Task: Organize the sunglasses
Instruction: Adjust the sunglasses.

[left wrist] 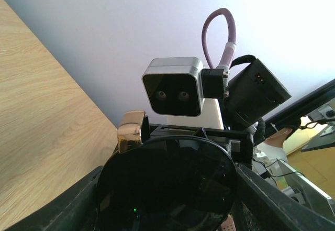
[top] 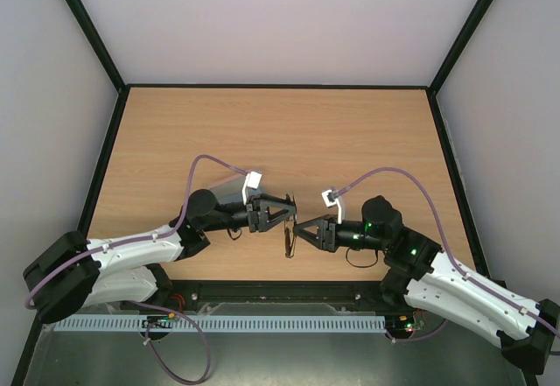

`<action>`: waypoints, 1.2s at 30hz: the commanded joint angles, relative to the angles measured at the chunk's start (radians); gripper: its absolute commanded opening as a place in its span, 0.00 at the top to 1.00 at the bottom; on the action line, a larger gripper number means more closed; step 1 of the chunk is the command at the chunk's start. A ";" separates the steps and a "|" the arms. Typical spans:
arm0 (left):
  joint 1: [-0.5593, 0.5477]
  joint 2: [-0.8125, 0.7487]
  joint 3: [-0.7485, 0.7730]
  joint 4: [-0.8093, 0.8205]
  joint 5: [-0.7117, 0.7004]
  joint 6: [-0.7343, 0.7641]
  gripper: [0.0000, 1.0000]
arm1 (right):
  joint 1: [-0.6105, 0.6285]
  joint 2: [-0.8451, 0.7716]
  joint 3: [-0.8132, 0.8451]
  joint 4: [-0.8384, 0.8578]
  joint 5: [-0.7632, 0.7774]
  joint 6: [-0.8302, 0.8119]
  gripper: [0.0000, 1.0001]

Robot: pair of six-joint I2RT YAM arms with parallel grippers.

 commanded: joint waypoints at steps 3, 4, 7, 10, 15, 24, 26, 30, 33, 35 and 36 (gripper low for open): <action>0.005 -0.003 0.004 0.098 0.018 -0.011 0.38 | -0.002 0.001 -0.006 0.017 -0.010 -0.012 0.78; 0.005 -0.001 0.003 0.103 0.019 -0.014 0.38 | -0.002 0.001 -0.006 0.018 -0.010 -0.011 0.78; 0.005 0.002 0.005 0.115 0.025 -0.020 0.38 | -0.001 0.001 -0.011 0.026 -0.009 -0.006 0.78; 0.006 0.004 0.005 0.119 0.025 -0.022 0.38 | -0.002 0.006 -0.011 0.032 -0.010 -0.003 0.77; 0.006 0.003 0.001 0.130 0.026 -0.026 0.38 | -0.001 0.012 -0.013 0.043 -0.012 0.000 0.77; 0.006 -0.001 0.001 0.131 0.027 -0.025 0.38 | -0.002 0.027 -0.021 0.068 -0.022 0.008 0.77; 0.005 0.001 0.002 0.134 0.028 -0.026 0.38 | -0.001 0.033 -0.022 0.073 -0.025 0.009 0.77; 0.005 0.002 0.001 0.139 0.026 -0.028 0.38 | -0.002 0.039 -0.022 0.084 -0.030 0.012 0.77; 0.005 0.004 -0.001 0.142 0.027 -0.030 0.38 | -0.001 0.045 -0.024 0.094 -0.036 0.013 0.77; 0.006 0.003 -0.002 0.143 0.026 -0.030 0.39 | -0.002 0.047 -0.024 0.096 -0.036 0.013 0.77; 0.005 0.003 -0.003 0.143 0.026 -0.030 0.38 | -0.002 0.048 -0.024 0.100 -0.036 0.013 0.76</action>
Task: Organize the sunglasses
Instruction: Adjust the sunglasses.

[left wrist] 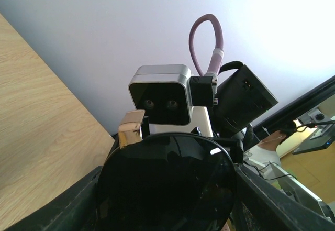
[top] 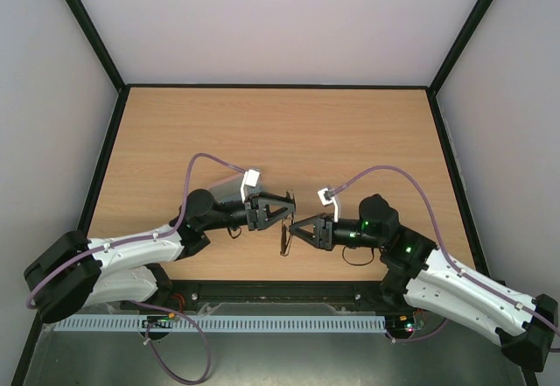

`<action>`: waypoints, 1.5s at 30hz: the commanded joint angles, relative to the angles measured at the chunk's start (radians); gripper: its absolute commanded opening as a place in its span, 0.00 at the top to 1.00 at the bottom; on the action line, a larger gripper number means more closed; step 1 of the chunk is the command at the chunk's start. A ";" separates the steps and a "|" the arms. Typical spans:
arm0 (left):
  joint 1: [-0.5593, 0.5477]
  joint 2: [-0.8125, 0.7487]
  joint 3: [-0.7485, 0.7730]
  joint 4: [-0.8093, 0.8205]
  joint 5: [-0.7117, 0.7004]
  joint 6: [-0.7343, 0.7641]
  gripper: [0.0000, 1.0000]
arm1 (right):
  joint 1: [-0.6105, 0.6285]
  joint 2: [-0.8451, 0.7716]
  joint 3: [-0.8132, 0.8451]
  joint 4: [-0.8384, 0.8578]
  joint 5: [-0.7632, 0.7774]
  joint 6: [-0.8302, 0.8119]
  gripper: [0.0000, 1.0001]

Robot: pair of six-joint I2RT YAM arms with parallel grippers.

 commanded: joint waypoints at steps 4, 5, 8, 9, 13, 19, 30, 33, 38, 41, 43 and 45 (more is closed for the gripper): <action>0.005 -0.002 -0.001 0.089 0.019 -0.003 0.38 | -0.002 0.011 -0.019 0.034 -0.015 0.009 0.76; 0.005 -0.002 -0.001 0.090 0.019 -0.003 0.39 | -0.002 0.012 -0.021 0.037 -0.015 0.009 0.76; 0.005 -0.001 -0.002 0.092 0.018 -0.004 0.39 | -0.001 0.017 -0.024 0.047 -0.019 0.010 0.77; 0.005 -0.001 -0.002 0.092 0.019 -0.004 0.39 | -0.002 0.021 -0.025 0.052 -0.020 0.010 0.77; 0.005 -0.001 -0.002 0.094 0.019 -0.006 0.39 | -0.002 0.034 -0.030 0.067 -0.019 0.011 0.78; 0.005 -0.002 -0.004 0.092 0.019 -0.006 0.38 | -0.002 0.037 -0.034 0.084 -0.012 0.015 0.86; 0.013 -0.004 -0.001 0.075 0.016 0.003 0.35 | -0.001 0.027 -0.049 0.087 -0.002 0.019 0.98; 0.016 -0.002 0.002 0.073 0.015 0.003 0.35 | -0.002 0.028 -0.056 0.094 0.002 0.023 0.99; 0.028 -0.002 -0.007 0.069 0.013 0.004 0.33 | -0.002 0.026 -0.058 0.094 0.010 0.023 0.99; 0.033 0.000 -0.012 0.071 0.011 0.004 0.33 | -0.001 0.020 -0.054 0.087 0.015 0.021 0.99; 0.038 0.003 -0.018 0.075 0.011 0.004 0.33 | -0.002 0.018 -0.053 0.078 0.022 0.017 0.99; 0.044 0.001 -0.023 0.076 0.012 0.002 0.32 | -0.002 0.013 -0.051 0.067 0.028 0.013 0.99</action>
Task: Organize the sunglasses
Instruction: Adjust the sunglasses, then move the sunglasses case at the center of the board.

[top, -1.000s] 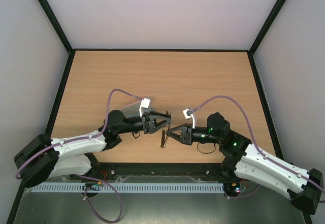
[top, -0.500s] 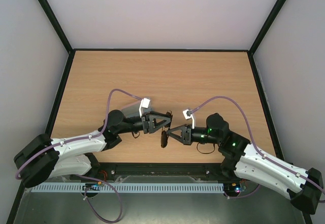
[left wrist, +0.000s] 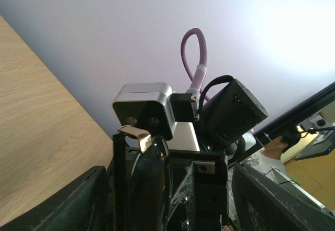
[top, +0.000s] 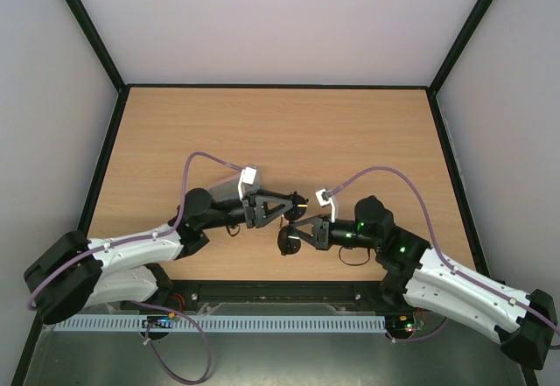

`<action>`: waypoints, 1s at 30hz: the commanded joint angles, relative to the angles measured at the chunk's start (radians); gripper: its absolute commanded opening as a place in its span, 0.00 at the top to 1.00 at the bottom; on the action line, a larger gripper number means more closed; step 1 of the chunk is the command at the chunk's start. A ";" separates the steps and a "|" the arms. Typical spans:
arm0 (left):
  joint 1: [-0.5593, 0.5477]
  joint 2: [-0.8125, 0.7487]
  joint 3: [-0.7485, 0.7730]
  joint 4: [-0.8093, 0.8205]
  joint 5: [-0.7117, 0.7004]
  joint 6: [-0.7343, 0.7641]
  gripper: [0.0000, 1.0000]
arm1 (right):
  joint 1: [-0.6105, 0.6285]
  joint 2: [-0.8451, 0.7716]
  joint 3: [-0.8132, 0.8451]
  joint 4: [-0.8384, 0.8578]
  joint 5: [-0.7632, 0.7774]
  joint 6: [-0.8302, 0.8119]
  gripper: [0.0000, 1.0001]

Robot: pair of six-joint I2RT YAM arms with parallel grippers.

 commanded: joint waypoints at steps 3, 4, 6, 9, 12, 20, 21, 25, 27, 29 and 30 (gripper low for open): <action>0.033 -0.022 -0.033 0.040 0.008 0.004 0.31 | -0.002 -0.038 0.007 -0.047 0.042 -0.019 0.99; 0.037 -0.031 -0.034 0.021 0.006 0.009 0.31 | -0.002 -0.045 0.016 -0.075 0.055 -0.024 0.99; 0.037 -0.050 -0.028 -0.024 0.000 0.028 0.31 | -0.001 -0.052 0.031 -0.112 0.081 -0.036 0.99; 0.031 -0.075 -0.004 -0.146 -0.035 0.069 0.31 | -0.002 -0.039 0.063 -0.184 0.141 -0.051 0.99; -0.003 -0.112 0.050 -0.370 -0.144 0.154 0.31 | -0.002 -0.001 0.111 -0.279 0.231 -0.063 0.99; -0.191 -0.098 0.184 -0.735 -0.501 0.289 0.29 | -0.002 0.105 0.177 -0.401 0.368 -0.055 0.99; -0.204 -0.087 0.193 -0.752 -0.524 0.290 0.29 | -0.002 0.115 0.180 -0.407 0.378 -0.056 0.99; -0.245 -0.046 0.213 -0.795 -0.597 0.292 0.29 | -0.002 0.128 0.187 -0.407 0.381 -0.057 0.99; -0.249 -0.035 0.216 -0.803 -0.616 0.292 0.30 | -0.001 0.128 0.185 -0.409 0.384 -0.057 0.99; -0.252 -0.046 0.216 -0.817 -0.650 0.291 0.30 | -0.002 0.131 0.188 -0.418 0.393 -0.059 0.99; -0.253 -0.058 0.214 -0.833 -0.670 0.289 0.30 | -0.002 0.133 0.192 -0.428 0.400 -0.061 0.99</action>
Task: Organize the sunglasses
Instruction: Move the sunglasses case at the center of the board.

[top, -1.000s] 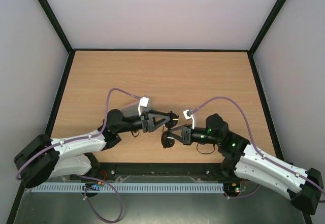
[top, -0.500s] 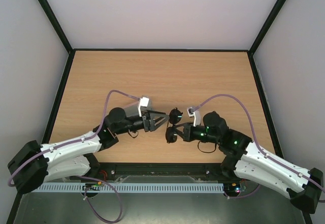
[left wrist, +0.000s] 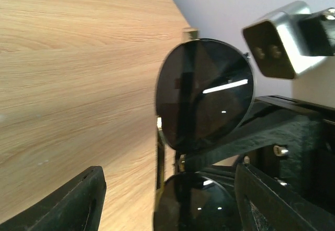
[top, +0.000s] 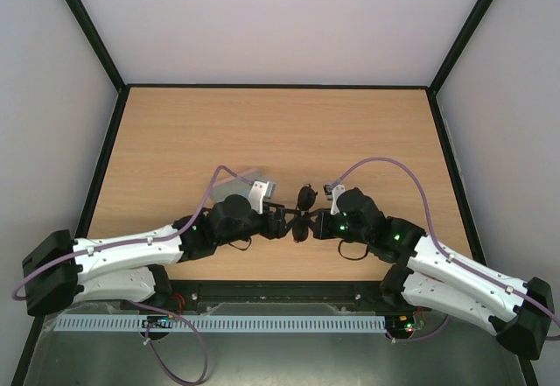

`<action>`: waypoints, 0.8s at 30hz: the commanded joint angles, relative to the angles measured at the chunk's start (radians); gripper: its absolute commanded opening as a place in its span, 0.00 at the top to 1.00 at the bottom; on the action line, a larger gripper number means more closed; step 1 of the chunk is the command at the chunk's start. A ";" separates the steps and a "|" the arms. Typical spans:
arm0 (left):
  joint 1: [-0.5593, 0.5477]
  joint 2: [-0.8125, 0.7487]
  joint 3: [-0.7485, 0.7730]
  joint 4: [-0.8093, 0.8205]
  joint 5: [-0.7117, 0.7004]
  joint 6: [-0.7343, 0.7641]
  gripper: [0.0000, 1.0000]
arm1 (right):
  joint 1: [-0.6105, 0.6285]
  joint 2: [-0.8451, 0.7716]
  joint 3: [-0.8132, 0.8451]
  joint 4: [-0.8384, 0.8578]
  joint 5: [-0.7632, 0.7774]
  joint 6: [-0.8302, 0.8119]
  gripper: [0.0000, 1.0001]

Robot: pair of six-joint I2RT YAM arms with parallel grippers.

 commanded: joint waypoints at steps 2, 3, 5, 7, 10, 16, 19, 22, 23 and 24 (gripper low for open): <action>-0.010 -0.049 0.022 -0.117 -0.178 -0.001 0.30 | -0.002 0.004 0.047 -0.063 0.051 -0.017 0.99; -0.010 -0.064 0.017 -0.138 -0.203 -0.011 0.30 | -0.002 0.004 0.049 -0.069 0.057 -0.020 0.99; -0.007 -0.093 0.003 -0.170 -0.229 -0.035 0.30 | -0.002 0.005 0.056 -0.080 0.071 -0.026 0.99; -0.006 -0.114 -0.011 -0.199 -0.234 -0.055 0.30 | -0.001 0.011 0.064 -0.086 0.079 -0.033 0.99; -0.007 -0.149 -0.043 -0.268 -0.236 -0.117 0.32 | -0.002 0.031 0.079 -0.090 0.090 -0.048 0.99; -0.008 -0.321 -0.287 -0.288 -0.245 -0.312 0.41 | -0.002 0.075 0.133 -0.124 0.151 -0.092 0.99; -0.008 -0.390 -0.403 -0.254 -0.283 -0.415 0.49 | -0.002 0.102 0.157 -0.131 0.179 -0.117 0.99; 0.009 -0.396 -0.456 -0.239 -0.344 -0.481 0.58 | -0.002 0.140 0.198 -0.139 0.213 -0.144 0.99; 0.030 -0.388 -0.475 -0.222 -0.349 -0.496 0.61 | -0.002 0.157 0.219 -0.149 0.232 -0.155 0.99; 0.057 -0.375 -0.491 -0.202 -0.340 -0.507 0.63 | -0.002 0.176 0.240 -0.159 0.254 -0.159 0.99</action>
